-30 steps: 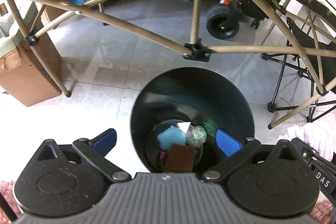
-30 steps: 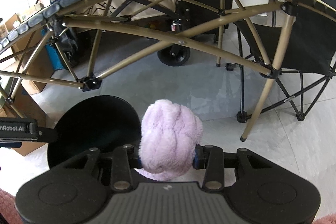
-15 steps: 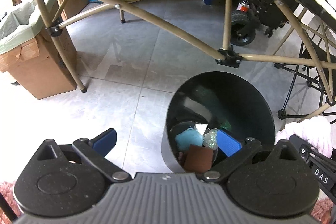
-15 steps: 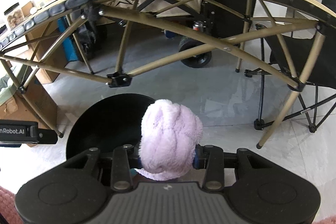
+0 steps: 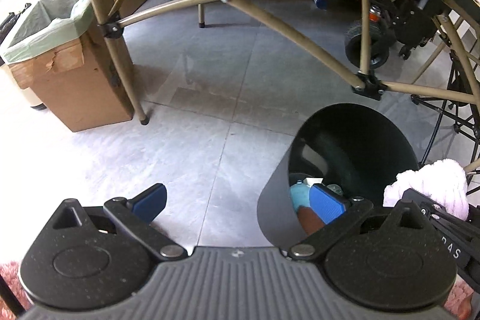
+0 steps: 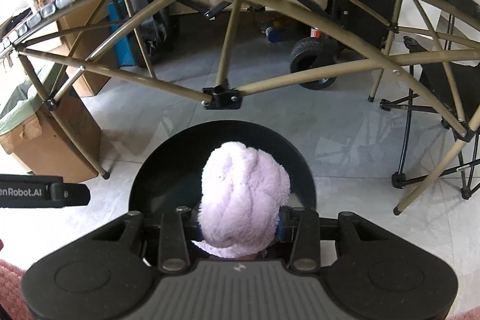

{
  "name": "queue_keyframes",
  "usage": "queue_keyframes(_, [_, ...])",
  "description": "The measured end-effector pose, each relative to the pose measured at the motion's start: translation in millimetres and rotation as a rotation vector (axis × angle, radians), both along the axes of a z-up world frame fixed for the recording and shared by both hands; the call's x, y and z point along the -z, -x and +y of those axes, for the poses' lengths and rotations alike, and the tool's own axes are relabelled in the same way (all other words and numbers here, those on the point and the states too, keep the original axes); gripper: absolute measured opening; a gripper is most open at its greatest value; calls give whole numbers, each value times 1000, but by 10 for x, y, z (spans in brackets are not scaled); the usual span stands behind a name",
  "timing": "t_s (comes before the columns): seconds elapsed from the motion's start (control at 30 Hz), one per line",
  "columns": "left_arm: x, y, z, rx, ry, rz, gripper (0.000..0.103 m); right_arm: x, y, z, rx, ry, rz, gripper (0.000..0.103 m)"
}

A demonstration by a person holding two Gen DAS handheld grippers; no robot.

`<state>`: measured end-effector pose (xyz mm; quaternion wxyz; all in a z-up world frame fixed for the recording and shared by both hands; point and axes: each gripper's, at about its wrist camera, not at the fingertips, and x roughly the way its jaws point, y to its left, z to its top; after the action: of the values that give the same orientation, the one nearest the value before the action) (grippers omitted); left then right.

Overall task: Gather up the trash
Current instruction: 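Move the right gripper holding the lilac towel over the bin opening, then open the right gripper to drop the lilac towel into the bin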

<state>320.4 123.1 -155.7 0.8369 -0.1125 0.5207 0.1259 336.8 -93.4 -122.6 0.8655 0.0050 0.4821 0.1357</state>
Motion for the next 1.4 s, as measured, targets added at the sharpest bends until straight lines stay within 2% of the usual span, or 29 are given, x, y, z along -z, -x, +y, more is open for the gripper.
queue_keyframes(0.67, [46,82,183,-15,8,16,103,206,-133,434,-29,27,96,39])
queue_keyframes(1.17, [60,87,189,-10,11,20,103,258,-177,476,-33,41,120,41])
queue_keyframes(1.3, [63,87,182,-10,10,21,103,268,-184,468,-20,47,132,54])
queue_keyframes(1.37, [63,87,182,-10,9,21,103,265,-185,464,-12,52,130,66])
queue_keyframes(1.4, [64,87,181,-9,9,21,103,264,-189,465,-5,59,127,79])
